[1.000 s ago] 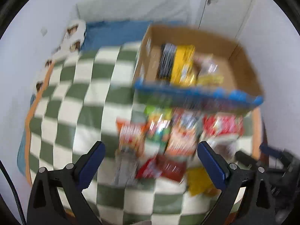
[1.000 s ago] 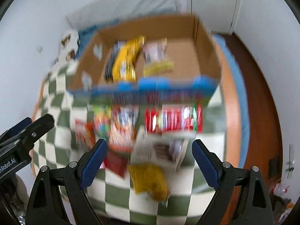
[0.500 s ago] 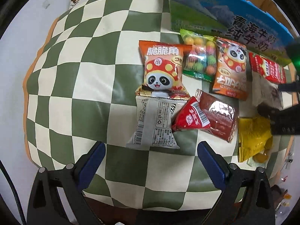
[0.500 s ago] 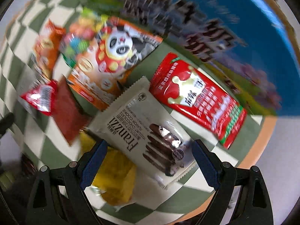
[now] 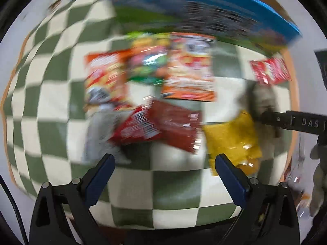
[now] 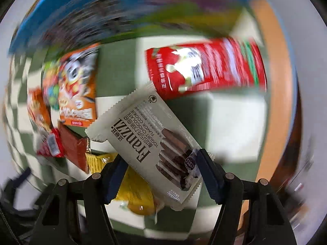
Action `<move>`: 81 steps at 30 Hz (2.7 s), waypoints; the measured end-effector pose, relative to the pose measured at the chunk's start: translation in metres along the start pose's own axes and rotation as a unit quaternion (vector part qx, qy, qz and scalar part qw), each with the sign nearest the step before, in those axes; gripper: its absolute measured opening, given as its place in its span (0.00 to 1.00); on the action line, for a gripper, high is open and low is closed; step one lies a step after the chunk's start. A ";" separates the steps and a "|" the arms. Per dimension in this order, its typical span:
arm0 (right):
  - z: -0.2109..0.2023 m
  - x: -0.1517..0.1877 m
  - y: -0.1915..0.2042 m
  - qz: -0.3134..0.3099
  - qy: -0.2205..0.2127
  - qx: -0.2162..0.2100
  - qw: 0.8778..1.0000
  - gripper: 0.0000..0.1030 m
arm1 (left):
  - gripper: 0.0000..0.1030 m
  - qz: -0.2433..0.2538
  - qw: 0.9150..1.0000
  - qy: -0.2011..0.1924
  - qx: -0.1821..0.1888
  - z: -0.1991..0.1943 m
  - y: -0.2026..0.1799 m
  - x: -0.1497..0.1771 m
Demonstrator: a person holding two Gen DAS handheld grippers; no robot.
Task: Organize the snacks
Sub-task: 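Grasp the yellow bag with the left tool while the right tool grasps the Franzzi cookie pack, then carry the yellow bag and cookie pack into the box and release both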
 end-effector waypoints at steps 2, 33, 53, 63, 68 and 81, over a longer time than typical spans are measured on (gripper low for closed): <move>0.001 0.012 -0.009 -0.004 0.028 -0.034 0.999 0.75 | 0.97 0.061 0.998 0.009 0.010 0.004 -0.025 -0.001; 0.021 0.009 -0.001 -0.160 0.000 0.084 0.984 0.68 | 0.52 -0.006 0.992 0.084 0.096 0.043 -0.026 0.019; 0.009 0.034 -0.052 0.024 0.009 0.018 1.000 0.60 | 0.60 -0.071 0.989 0.083 0.101 0.097 -0.081 0.014; 0.014 0.039 -0.050 0.019 0.017 0.052 0.998 0.60 | 0.52 -0.014 0.997 0.042 0.057 0.089 -0.125 0.015; -0.032 0.047 -0.045 0.029 -0.015 0.023 0.999 0.59 | 0.51 -0.018 0.996 0.006 0.086 0.043 -0.143 0.011; -0.226 -0.057 -0.023 0.011 -0.168 -0.070 0.983 0.59 | 0.51 -0.019 0.983 -0.118 0.138 -0.087 -0.098 -0.148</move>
Point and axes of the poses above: each gripper's, at about its wrist camera, not at the fingertips, and z roughly the way its jaws point, y to its left, x to its underside, the point moved 8 cm from there along z, roughly the way its jaws point, and after that the axes turned 10 degrees about x, right-handed, at the moved point
